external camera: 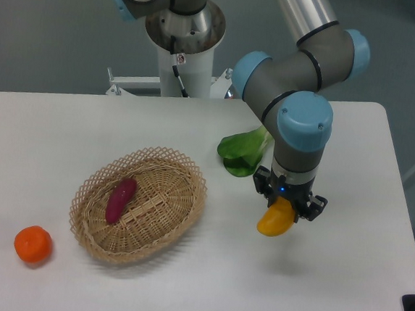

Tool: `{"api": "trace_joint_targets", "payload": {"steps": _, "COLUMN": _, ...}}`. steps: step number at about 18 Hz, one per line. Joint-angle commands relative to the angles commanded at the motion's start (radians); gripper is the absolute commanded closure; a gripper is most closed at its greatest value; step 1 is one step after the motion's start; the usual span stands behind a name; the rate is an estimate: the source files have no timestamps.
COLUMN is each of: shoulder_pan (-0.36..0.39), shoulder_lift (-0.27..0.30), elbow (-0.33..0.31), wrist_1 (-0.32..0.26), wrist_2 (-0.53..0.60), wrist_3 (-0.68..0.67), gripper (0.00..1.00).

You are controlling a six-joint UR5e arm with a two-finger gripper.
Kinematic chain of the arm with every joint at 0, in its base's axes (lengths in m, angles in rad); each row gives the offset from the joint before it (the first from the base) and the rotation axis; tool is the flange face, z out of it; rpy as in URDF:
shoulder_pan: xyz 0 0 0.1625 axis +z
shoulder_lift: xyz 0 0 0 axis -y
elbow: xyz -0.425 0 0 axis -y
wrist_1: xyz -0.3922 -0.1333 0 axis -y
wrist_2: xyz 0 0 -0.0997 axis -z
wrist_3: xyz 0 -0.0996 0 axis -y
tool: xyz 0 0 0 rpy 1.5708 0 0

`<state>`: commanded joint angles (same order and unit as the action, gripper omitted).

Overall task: Place the mango on the table
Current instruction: 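Lower the held yellow mango toward the table with the gripper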

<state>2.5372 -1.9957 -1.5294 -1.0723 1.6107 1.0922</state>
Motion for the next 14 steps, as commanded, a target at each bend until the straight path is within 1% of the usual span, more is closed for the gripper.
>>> {"api": "trace_joint_targets", "payload": {"steps": 8, "shoulder_pan": 0.003, "shoulder_lift": -0.015, "elbow": 0.015, "wrist_1": 0.0, "wrist_2": -0.006, "wrist_3": -0.002, "gripper": 0.64}}
{"api": "trace_joint_targets", "payload": {"steps": 10, "shoulder_pan": 0.02, "shoulder_lift": -0.025, "elbow": 0.02, "wrist_1": 0.0, "wrist_2": -0.02, "wrist_3": -0.002, "gripper": 0.65}}
{"api": "trace_joint_targets", "payload": {"steps": 12, "shoulder_pan": 0.025, "shoulder_lift": -0.051, "elbow": 0.031, "wrist_1": 0.0, "wrist_2": -0.031, "wrist_3": -0.005, "gripper": 0.66}}
{"api": "trace_joint_targets", "payload": {"steps": 14, "shoulder_pan": 0.025, "shoulder_lift": -0.09, "elbow": 0.06, "wrist_1": 0.002, "wrist_2": -0.029, "wrist_3": -0.014, "gripper": 0.67}}
